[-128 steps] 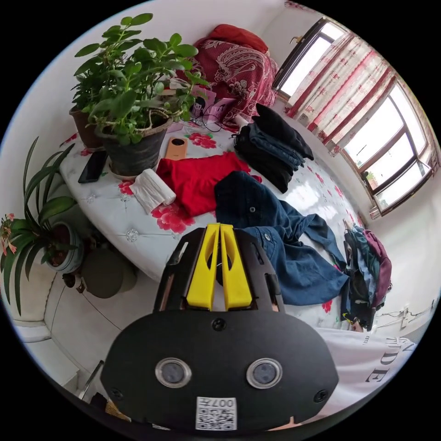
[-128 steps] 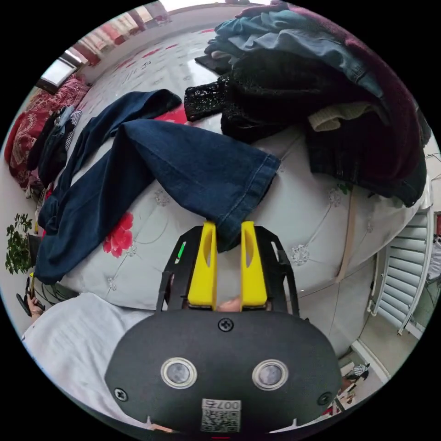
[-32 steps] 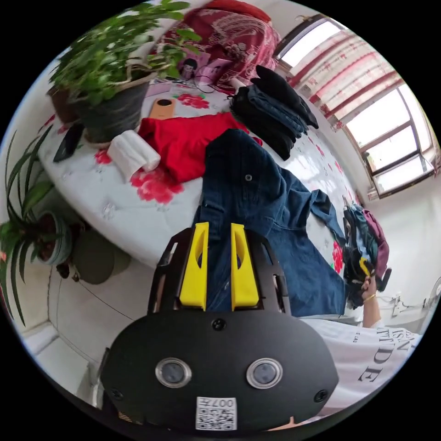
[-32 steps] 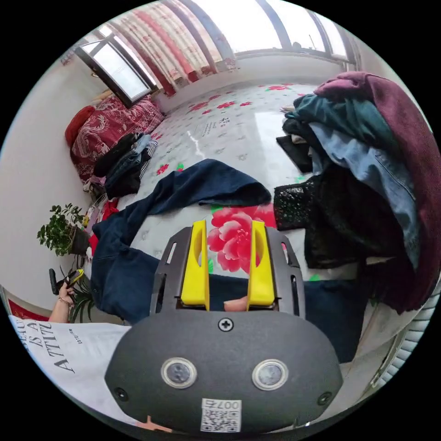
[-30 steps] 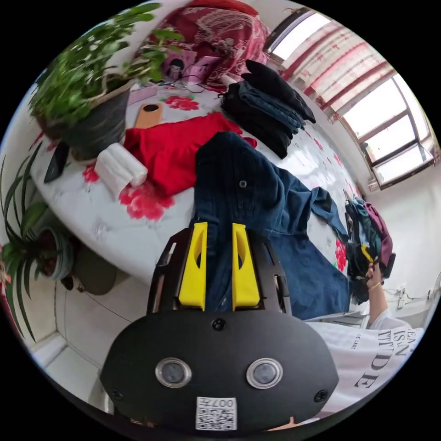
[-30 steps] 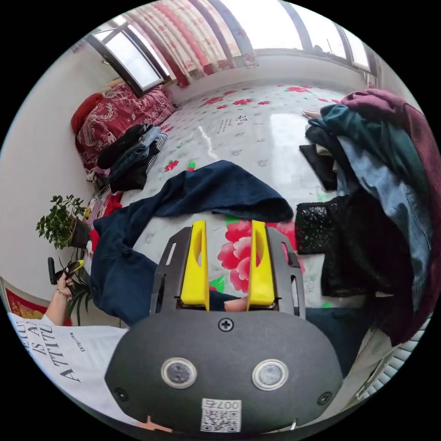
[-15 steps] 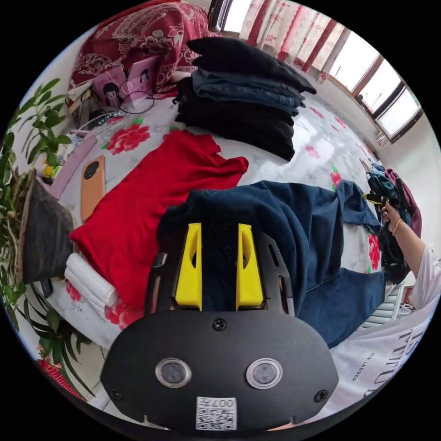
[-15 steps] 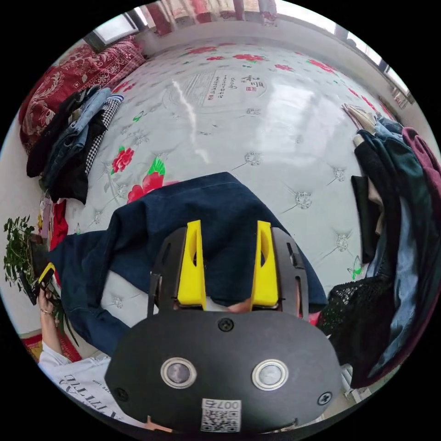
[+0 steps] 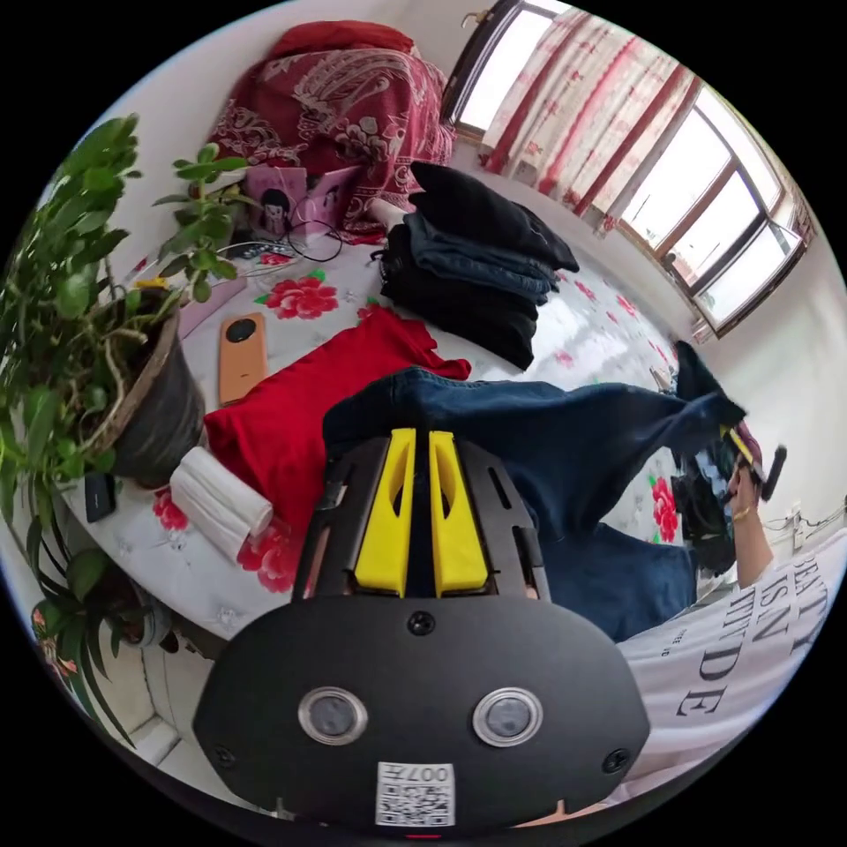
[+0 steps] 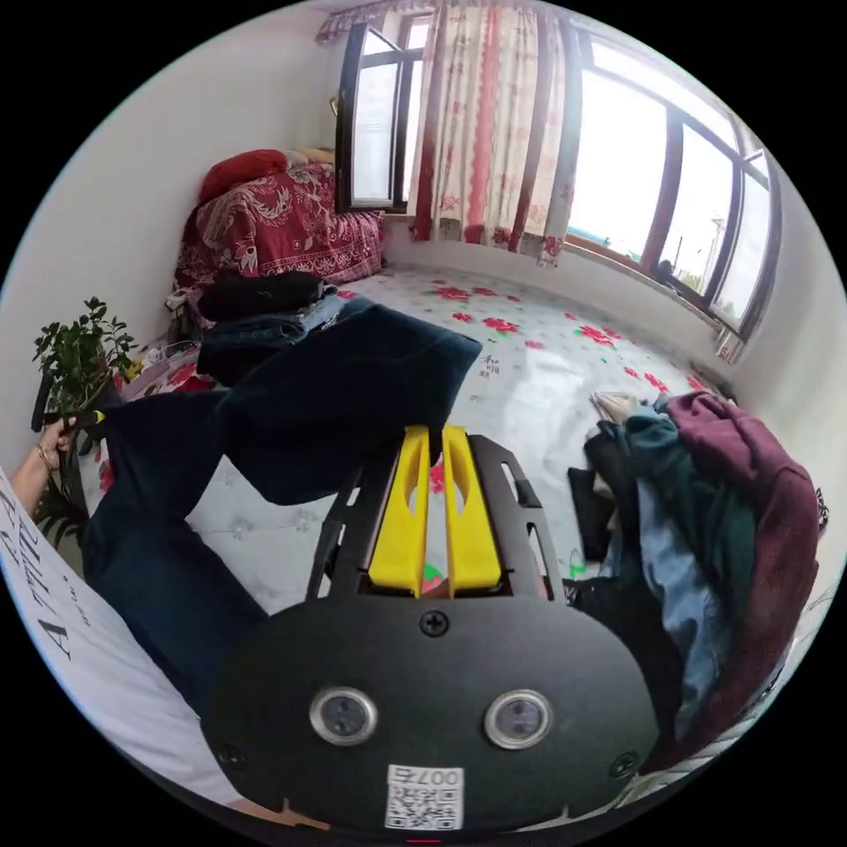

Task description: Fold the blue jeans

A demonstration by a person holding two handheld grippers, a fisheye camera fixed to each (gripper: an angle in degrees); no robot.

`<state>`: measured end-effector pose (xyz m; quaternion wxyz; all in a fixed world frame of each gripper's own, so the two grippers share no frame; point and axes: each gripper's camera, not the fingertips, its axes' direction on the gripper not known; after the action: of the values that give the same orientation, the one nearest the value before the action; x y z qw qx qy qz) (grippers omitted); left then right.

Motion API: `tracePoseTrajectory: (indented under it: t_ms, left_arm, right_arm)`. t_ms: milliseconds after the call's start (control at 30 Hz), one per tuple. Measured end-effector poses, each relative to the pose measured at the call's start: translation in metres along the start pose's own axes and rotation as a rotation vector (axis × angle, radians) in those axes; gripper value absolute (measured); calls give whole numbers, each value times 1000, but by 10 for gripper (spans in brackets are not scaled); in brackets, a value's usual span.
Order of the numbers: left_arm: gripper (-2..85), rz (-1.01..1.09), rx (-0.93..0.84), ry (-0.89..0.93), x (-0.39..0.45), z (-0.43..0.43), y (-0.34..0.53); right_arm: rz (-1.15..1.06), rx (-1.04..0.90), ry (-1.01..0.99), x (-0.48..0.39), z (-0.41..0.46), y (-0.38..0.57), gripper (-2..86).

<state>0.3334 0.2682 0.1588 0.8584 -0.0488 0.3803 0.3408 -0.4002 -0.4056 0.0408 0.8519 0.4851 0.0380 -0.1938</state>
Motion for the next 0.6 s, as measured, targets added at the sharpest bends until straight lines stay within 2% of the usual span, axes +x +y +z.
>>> tracePoseTrajectory:
  t_ms: [33,100,133,167,267,367,433,533,600]
  left_arm:
    - [4,-9,7,11,-4,-7,10]
    - [4,-32,3,19,-8,-8,23]
    - [5,-57,-5,18,-11,-7,28]
    - [5,-66,-8,19,-12,-6,29]
    - [5,-60,-14,18,-7,-3,28]
    - [5,-16,-23,-28,6,-2,22]
    - [5,7,-28,-47,13,-4,19]
    - [5,2,-31,-43,13,-7,21]
    - [4,-3,-30,-35,12,-10,24]
  right_arm:
    - [46,-54,-5,6,3,15,30]
    - [249,-367,-40,30,29,78,46]
    - [291,-432,-54,34,33,93,49]
    - [344,-472,-74,38,34,115,56]
    - [449,-366,-97,45,16,131,74]
    - [397,-255,-166,39,9,110,91]
    - [304,-269,-240,23,20,93,100]
    - [133,-433,-297,-22,60,76,107]
    - [39,-633,-247,-56,104,82,89]
